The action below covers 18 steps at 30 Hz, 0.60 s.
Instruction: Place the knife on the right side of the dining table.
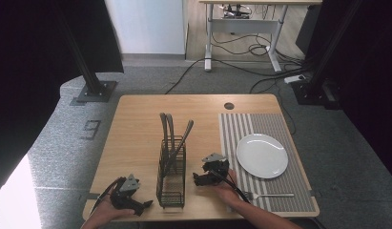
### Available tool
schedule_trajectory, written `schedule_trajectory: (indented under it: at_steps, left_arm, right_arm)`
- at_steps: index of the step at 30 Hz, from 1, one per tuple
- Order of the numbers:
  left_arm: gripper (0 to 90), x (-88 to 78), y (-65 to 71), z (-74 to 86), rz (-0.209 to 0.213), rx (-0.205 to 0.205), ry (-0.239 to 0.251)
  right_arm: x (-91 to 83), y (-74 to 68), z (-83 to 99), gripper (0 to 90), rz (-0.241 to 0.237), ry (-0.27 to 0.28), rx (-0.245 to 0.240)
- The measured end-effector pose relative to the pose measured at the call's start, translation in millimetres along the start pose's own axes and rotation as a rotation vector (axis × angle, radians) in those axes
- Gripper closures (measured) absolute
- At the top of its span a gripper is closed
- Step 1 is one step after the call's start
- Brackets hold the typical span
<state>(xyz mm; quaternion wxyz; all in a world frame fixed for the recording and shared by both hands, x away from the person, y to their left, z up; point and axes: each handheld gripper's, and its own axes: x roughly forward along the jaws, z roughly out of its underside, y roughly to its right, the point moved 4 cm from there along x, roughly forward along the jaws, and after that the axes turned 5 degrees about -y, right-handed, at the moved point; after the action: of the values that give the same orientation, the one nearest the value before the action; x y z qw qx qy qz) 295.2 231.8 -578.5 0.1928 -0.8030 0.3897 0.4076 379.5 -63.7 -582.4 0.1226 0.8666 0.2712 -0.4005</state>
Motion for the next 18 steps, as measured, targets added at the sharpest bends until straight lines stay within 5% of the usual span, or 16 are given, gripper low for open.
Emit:
schedule_trajectory:
  at_steps: [10,18]
  left_arm:
    - [0.0,-0.1,0.0,0.0,0.0,0.0,0.0]
    - [0.0,-0.2,0.1,0.1,0.0,0.0,0.0]
  right_arm:
    - [-1.4,-0.8,-0.6,9.6,-0.002,0.022,-0.001]
    - [-12.7,4.3,-8.2,14.3,-0.055,0.072,0.061]
